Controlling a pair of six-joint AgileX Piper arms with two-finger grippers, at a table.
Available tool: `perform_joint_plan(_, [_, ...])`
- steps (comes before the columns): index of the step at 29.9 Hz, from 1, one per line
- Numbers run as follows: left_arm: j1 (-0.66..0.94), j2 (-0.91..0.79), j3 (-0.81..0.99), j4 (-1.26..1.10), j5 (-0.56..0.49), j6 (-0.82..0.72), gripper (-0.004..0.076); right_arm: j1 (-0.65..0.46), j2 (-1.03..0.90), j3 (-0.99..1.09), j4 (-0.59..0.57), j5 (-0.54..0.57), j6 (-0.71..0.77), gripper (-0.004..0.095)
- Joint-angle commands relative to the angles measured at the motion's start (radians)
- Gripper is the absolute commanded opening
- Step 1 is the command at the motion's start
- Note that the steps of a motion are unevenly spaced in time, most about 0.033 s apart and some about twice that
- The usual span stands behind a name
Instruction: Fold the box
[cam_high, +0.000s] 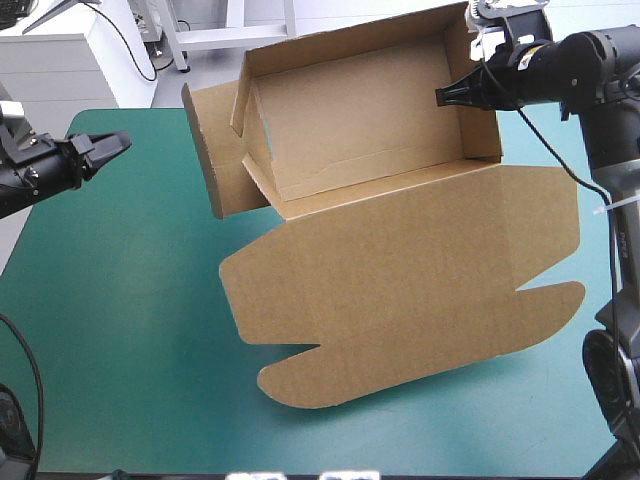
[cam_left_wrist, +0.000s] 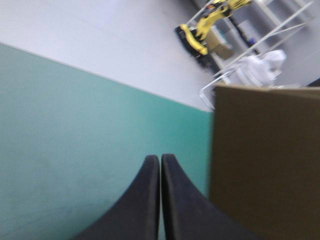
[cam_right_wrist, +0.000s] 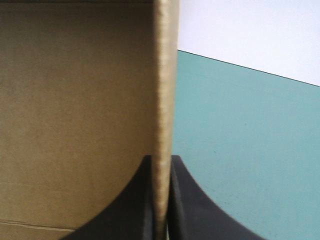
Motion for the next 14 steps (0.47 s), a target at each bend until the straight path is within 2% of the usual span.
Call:
perform_joint_plan(1, [0.004,-0.039,-0.032,0.105,-0.065,-0.015,-0.0008,-0.005,-0.064,-0.03,0.072,-0.006,-0.017,-0.0002])
perform_joint_plan(4, [-0.007,-0.039,-0.024,0.18,-0.138,-0.025,-0.0008,-0.005,-0.07,-0.03,0.145,-0.006,-0.033,-0.0002])
perform_joint_plan(9, [-0.072,-0.022,0.016,0.209,-0.217,-0.03,-0.0008,-0.005,-0.07,-0.03,0.204,-0.007,-0.054,-0.0002])
perform_joint_plan(14, [-0.185,0.029,0.028,0.25,-0.224,-0.046,-0.0008,-0.005,-0.07,-0.03,0.284,-0.043,-0.096,-0.0002])
